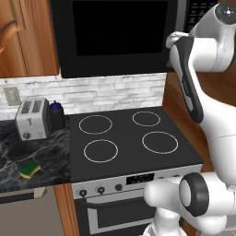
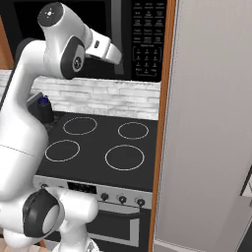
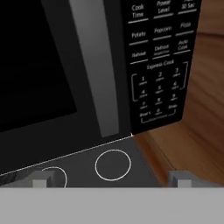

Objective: Place the sponge inside the microwave to prepare for sanitizing.

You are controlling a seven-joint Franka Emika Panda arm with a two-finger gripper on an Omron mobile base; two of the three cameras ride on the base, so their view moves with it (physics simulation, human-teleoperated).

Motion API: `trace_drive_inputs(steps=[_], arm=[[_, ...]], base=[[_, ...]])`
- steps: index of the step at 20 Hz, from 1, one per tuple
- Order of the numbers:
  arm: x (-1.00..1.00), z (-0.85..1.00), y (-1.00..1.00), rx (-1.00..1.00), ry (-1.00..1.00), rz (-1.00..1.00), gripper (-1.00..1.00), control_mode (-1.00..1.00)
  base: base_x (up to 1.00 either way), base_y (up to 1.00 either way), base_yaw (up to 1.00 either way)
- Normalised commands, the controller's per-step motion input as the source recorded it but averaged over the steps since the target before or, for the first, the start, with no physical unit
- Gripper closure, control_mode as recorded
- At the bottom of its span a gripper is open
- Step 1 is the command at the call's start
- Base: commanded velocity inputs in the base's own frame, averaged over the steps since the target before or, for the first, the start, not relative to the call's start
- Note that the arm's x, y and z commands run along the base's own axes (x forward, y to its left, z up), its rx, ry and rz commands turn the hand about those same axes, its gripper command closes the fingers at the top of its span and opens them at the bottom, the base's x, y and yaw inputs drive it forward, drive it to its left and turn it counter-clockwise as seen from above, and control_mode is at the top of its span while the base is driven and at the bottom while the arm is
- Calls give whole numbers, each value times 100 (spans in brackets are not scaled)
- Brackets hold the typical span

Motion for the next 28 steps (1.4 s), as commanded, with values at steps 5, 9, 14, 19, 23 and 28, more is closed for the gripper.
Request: trace_drive_inputs(steps=[5, 9, 14, 19, 23, 28], arm=[[43, -1, -20, 0, -10, 5, -100, -100], [45, 0, -4, 0, 0, 6, -100, -100], [37, 0, -1, 0, 7, 3, -100, -100], [39, 0, -3, 0, 11, 0, -100, -100], [32, 0, -10, 0, 2, 1, -100, -100], [24, -6, -18, 0, -1, 3, -100, -100]], base=[[0, 0, 0], [0, 0, 0], [0, 0, 0], [0, 0, 0], [0, 0, 0], [0, 0, 0]])
